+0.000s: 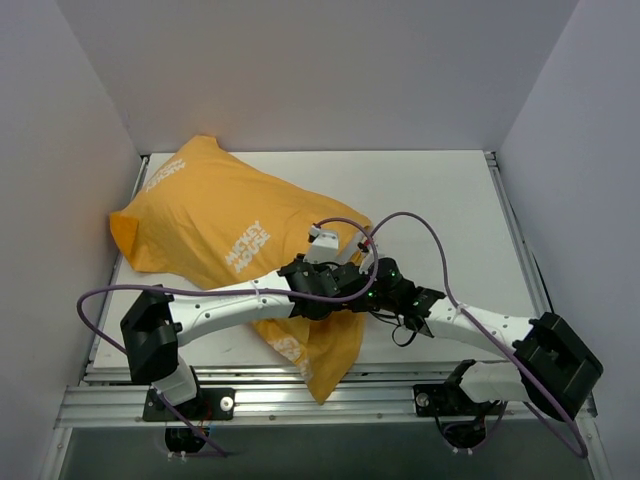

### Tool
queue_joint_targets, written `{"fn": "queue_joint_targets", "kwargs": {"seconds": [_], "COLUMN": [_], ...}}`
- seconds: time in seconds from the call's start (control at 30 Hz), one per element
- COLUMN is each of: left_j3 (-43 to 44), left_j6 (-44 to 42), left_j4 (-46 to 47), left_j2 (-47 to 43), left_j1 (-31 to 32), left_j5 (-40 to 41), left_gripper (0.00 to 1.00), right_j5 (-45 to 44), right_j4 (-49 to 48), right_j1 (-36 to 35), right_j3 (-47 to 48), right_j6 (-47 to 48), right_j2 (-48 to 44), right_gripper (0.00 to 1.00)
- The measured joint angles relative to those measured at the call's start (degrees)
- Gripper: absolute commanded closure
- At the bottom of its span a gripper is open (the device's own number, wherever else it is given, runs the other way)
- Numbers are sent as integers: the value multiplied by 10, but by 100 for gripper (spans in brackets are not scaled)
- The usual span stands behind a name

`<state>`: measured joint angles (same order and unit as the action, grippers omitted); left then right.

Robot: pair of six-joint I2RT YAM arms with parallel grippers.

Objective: Remove the pillowcase from the pillow

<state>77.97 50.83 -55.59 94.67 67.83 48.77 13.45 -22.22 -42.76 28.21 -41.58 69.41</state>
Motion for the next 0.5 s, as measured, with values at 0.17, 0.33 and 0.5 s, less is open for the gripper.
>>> {"fn": "queue_joint_targets", "kwargs": {"seconds": [0.17,0.33,0.5], "left_j3": [0,0,-1], "left_j6": [1,2,0], "left_j4": [0,3,14], "left_j2": [-3,-21,-48], "left_j1": [-3,-15,-33], "left_j5": [-3,-16,-31], "left_gripper": [69,72,73], "right_j5": [-2,-14,-20], "right_j4": [-41,-81,-106], "right_j1": [-12,-12,-8], "right_j3": [6,-8,-44], "right_j6": [-19,-34,-38], "right_j2": [42,65,93], "right_gripper": [59,92,100]}}
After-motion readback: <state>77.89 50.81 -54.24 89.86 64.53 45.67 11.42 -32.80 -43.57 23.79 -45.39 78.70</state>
